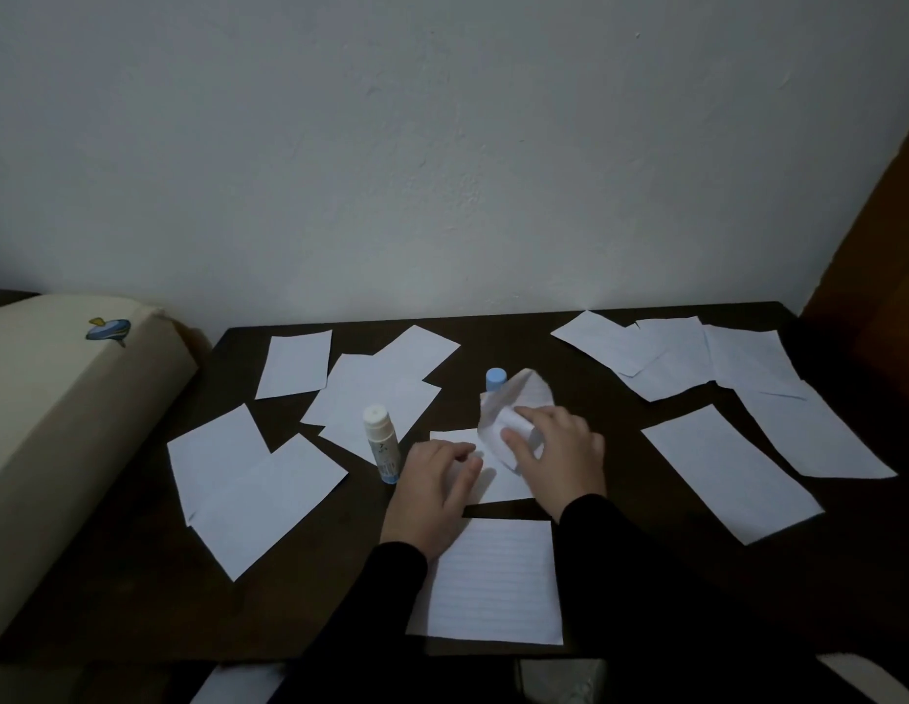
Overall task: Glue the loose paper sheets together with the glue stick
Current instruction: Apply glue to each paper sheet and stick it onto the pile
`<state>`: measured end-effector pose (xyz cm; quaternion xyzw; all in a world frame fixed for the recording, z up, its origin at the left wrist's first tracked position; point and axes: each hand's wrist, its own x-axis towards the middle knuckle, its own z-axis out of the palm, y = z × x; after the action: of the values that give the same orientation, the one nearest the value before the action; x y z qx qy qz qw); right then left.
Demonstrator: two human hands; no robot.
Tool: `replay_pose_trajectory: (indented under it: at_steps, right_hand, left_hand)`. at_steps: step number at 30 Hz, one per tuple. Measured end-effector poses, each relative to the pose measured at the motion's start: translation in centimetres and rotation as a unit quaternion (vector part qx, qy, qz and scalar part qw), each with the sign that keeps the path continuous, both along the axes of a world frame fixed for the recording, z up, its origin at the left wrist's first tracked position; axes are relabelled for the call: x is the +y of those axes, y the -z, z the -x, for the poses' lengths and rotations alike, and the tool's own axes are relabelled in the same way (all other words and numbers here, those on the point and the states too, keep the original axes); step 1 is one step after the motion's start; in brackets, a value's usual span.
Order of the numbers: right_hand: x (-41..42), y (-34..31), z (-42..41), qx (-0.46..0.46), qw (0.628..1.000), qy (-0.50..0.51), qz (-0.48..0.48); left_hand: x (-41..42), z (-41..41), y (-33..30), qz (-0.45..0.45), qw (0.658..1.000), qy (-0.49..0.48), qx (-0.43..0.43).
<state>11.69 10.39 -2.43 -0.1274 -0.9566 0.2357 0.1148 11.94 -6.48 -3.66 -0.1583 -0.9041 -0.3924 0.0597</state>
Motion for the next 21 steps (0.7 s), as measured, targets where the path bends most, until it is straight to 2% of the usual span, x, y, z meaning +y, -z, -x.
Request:
replay_pose_trajectory:
  at_steps: [9,13,16,19,21]
  right_hand:
    - [-0.3,0.9,-1.0,0.058,0.998,-0.033,0.02]
    - [1.6,0.6,-0.9,0.075,0.985,0.026,0.153]
    - [2.5,0.7,-0.8,0.037,0.965,0.002,0.258]
    - [2.6,0.9,-1.2,0.042,0.953,-0.014,0.3]
    - [2.5,0.9,-1.5,0.055,0.954,-0.013,0.294]
  left_hand:
    - [-0.1,-0.1,0.1,-0.005,0.999,-0.02,0.029]
    - [-0.2,-0.1,0.2,-0.059,0.997,-0.04,-0.018]
    - [-0.3,-0.2,0.2,-0.082,0.995,-0.045,-0.031]
    - [-0.2,-0.2,0.1,-0.084,0.995,-0.049,-0.029]
    - [-0.1,-0.1,0.1,-0.065,0.996,-0.059,-0.03]
